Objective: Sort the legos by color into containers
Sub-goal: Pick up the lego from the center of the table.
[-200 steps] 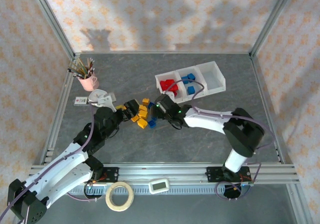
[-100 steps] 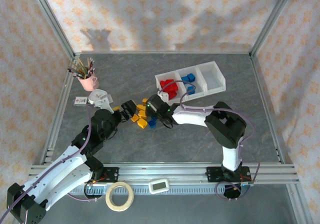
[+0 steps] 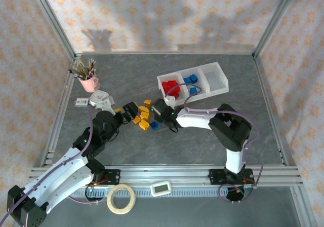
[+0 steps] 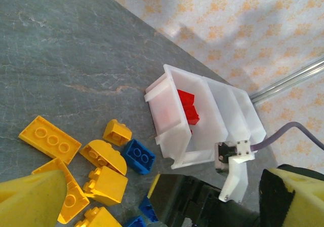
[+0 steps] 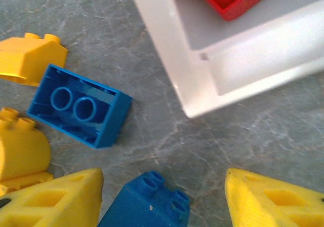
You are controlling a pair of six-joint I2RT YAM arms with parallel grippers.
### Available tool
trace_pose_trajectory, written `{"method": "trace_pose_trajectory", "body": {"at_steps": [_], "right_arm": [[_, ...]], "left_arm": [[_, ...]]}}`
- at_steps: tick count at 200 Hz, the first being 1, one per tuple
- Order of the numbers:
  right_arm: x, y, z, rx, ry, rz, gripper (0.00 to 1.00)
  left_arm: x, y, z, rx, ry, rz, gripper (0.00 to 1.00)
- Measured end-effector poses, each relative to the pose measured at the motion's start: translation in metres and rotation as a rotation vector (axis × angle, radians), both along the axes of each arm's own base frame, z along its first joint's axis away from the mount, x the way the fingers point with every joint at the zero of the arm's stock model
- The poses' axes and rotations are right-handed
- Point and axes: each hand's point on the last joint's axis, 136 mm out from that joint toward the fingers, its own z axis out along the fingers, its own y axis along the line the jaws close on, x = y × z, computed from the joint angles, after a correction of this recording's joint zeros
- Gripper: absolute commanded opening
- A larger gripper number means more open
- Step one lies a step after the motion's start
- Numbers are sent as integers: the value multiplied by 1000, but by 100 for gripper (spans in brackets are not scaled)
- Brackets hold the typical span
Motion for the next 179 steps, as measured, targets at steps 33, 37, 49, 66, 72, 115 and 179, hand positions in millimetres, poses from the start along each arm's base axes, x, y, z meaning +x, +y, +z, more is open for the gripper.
{"method": "trace_pose_trajectory", "body": {"at_steps": [33,37,49,66,72,115,179], "right_arm": [[-7,-7,3,-16,13,-2,68],[-7,-7,3,-16,14,-3,69],[-9,-6,3,-14,18,-1,72],[-11,-5,2,-12,24,0,73],[-12,-4,2,-12,25,1,73],[-13,0,-4,-17,35,0,60],[-16,-5,-4,-8,25,-2,41]], "left_arm": [[0,0,-3,4,6,0,99],[0,0,-3,4,6,0,99],[0,0,-2,3,6,0,99],[0,0,-2,3,5,0,99],[0,0,-2,3,5,0,99],[1,-1,-5,8,12,-2,99],[4,-8,-22,37,69,-32,99]]}}
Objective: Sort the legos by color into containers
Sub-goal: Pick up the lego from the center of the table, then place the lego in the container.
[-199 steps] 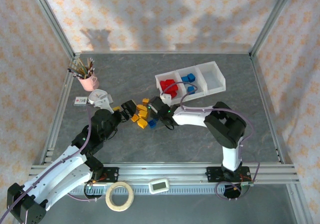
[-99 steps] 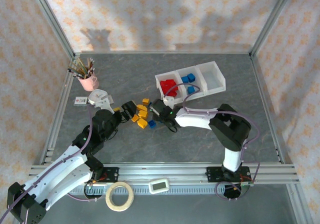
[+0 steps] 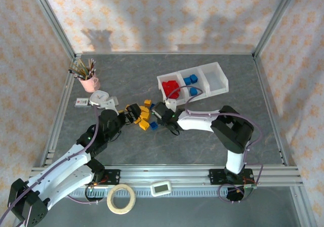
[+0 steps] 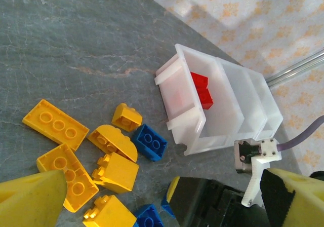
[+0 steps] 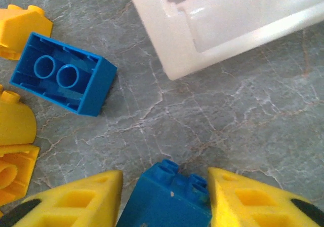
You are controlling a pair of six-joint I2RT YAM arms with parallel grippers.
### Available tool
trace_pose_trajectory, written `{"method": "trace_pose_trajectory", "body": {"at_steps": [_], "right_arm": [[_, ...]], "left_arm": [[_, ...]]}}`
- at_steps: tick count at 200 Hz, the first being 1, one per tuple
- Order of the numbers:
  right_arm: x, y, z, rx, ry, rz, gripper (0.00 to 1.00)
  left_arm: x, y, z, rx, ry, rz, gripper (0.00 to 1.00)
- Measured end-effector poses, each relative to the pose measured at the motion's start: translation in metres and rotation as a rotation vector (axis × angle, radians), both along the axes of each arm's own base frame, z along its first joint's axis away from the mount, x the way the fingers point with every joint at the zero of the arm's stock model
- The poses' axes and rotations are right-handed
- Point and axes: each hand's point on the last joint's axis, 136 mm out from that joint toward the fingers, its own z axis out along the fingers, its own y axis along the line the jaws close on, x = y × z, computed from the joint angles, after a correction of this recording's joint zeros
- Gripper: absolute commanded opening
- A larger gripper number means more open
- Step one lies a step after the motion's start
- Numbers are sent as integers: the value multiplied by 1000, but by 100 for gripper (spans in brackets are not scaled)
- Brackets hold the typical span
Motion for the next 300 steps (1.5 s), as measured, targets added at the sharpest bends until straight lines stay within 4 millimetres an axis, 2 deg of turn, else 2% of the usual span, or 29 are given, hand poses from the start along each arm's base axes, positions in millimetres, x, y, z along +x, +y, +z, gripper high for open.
{"method": "trace_pose_trajectory", "body": {"at_steps": [64,98,123,145,171,211,232,252,286,300], "right_arm": [[-1,-2,1,-9,1,1,28],[-2,-3,6,-6,-2,2,27],[-1,-4,20,8,-20,9,26],[6,-11,44,35,-58,1,27],[33,-41,75,44,-119,-59,27],[93,-103,109,8,-195,-181,27],[126,-123,124,-17,-231,-215,27],[153,-136,121,-53,-238,-227,28],[179,-152,90,-125,-192,-232,28],[188,-157,81,-137,-176,-236,36]], "left_arm": [[1,-2,3,-4,-2,-6,99],[0,-1,6,-10,-11,-7,99],[0,-2,7,-13,-13,-11,99],[3,-6,13,-20,-18,-21,99],[10,-13,20,-15,-29,-37,99],[22,-27,25,-21,-31,-69,99],[31,-35,28,-27,-32,-86,99],[38,-43,32,-29,-40,-107,99],[47,-52,37,-34,-48,-128,99],[48,-54,38,-37,-48,-135,99]]}}
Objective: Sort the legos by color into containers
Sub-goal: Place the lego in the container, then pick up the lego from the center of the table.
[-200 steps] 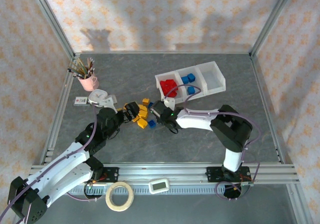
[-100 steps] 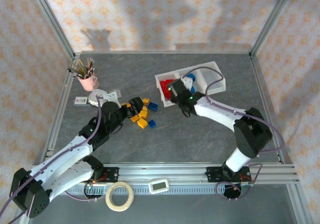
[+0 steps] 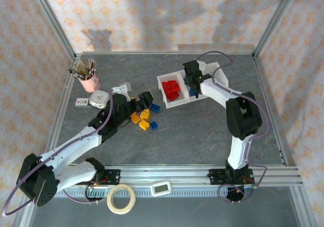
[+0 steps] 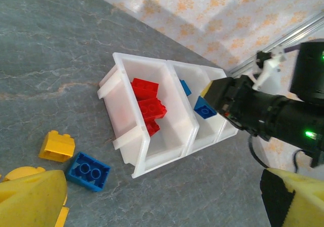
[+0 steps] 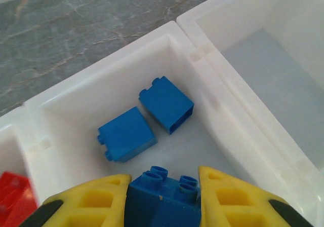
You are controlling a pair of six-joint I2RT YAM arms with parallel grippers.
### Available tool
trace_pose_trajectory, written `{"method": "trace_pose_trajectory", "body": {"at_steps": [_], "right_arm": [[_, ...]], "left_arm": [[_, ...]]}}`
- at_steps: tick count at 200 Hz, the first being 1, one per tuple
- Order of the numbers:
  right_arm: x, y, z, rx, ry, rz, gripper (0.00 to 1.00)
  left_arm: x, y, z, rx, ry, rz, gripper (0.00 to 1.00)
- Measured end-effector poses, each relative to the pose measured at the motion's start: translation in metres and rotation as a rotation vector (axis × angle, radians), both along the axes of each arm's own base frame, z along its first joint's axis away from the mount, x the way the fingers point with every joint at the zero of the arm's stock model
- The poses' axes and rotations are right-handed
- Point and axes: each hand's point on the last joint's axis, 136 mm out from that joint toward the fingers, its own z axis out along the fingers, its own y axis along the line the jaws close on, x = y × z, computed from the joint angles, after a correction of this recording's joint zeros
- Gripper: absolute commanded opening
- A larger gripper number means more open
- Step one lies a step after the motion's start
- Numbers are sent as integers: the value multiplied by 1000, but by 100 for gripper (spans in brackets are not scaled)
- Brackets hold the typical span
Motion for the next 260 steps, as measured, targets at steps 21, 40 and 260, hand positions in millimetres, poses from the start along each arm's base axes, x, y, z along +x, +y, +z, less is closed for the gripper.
{"method": "trace_pose_trajectory", "body": {"at_steps": [21,40,260], "right_arm": [[9,-6,-4,-12,6,-3,51],[14,-6,1,-21,-4,9,58],[-176,183,-13,149,86,604,65]], "left_arm": [[1,0,2,-5,-9,0,99],[1,0,3,-6,-11,1,99],[-48,55,-12,-13,-21,116,99]]}}
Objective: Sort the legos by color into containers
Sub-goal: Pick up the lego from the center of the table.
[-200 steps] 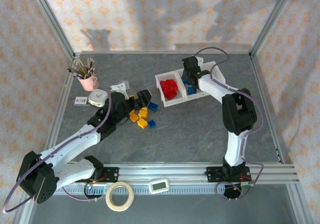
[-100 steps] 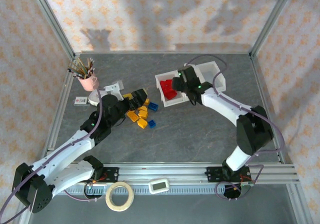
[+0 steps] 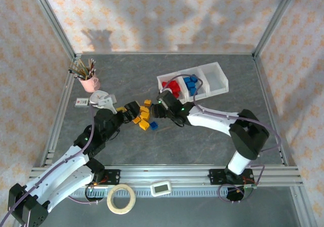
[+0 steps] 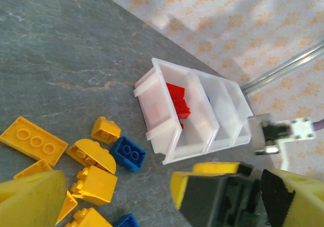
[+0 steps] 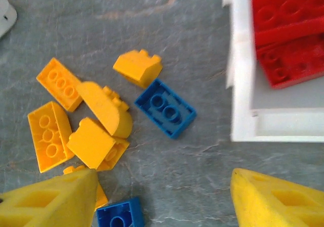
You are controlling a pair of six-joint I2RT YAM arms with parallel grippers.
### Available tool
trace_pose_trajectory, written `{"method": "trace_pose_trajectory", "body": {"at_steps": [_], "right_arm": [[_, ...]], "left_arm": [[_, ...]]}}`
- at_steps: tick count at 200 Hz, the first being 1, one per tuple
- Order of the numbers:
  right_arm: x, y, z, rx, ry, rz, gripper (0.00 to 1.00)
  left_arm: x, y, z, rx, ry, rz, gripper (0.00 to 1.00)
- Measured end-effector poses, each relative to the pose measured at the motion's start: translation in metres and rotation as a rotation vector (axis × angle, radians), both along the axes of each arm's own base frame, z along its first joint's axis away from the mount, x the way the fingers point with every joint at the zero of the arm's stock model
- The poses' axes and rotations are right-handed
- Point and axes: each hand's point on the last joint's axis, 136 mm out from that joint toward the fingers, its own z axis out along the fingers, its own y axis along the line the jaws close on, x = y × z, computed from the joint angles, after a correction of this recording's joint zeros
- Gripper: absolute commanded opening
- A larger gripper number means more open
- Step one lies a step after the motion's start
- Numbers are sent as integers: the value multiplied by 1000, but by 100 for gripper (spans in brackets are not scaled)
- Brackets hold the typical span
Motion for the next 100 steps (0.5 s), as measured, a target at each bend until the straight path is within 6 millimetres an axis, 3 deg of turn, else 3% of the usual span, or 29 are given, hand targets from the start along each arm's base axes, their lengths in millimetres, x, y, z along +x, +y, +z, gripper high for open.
{"method": "trace_pose_trajectory", "body": {"at_steps": [38,100], "right_arm": [[8,15,-34,-54,43,11,63],[32,30,-53,-137,25,7,63]], "left_arm": [[-1,6,0,2,2,26,99],[-2,11,-5,19,19,45,99]]}}
